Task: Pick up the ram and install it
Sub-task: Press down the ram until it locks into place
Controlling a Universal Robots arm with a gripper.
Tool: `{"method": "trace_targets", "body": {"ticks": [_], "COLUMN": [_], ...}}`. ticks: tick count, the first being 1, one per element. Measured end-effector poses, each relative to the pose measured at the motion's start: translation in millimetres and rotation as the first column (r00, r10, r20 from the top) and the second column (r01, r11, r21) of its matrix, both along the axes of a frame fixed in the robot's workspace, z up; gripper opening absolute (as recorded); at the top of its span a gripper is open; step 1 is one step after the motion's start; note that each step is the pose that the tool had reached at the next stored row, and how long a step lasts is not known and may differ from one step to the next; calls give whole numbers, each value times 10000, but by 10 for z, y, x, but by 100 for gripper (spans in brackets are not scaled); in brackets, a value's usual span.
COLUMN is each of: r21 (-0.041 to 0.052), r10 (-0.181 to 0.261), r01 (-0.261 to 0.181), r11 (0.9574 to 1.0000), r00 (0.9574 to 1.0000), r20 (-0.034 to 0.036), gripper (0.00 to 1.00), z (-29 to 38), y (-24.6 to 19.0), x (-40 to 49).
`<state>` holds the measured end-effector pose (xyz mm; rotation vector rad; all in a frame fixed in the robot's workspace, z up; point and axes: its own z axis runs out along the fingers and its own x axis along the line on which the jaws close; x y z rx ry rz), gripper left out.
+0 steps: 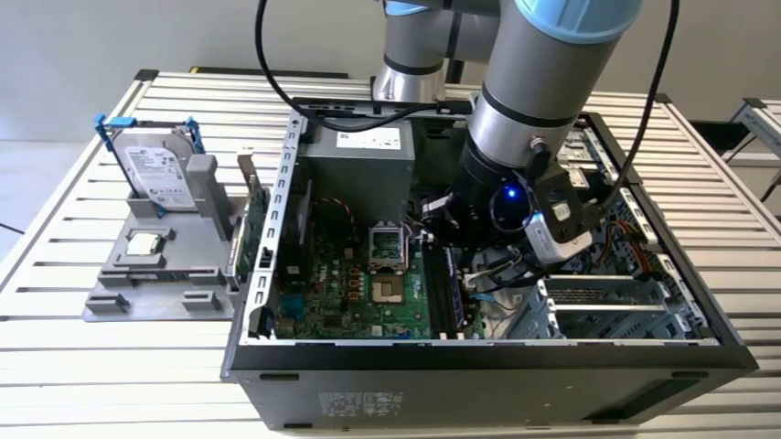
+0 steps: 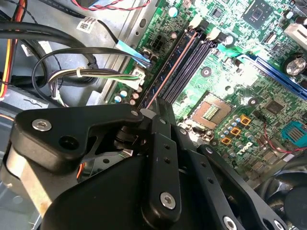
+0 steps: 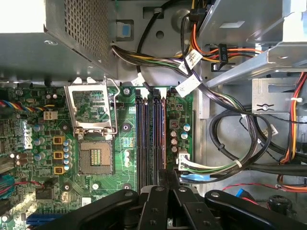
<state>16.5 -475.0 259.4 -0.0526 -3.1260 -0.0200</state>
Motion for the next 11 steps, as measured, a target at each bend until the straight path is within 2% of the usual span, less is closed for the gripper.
{"method": "trace_targets", "body": {"ticks": [2, 5, 11], "r21": [0, -1, 0], "r10": [117, 563, 1398], "r01": [-117, -563, -1398], "r11": [9999, 9984, 9902], "r00": [9999, 9984, 9902], "r20": [0, -1, 0], "gripper": [0, 0, 0], "z": [0, 0, 0], "y": [0, 0, 0], "x": [0, 0, 0]}}
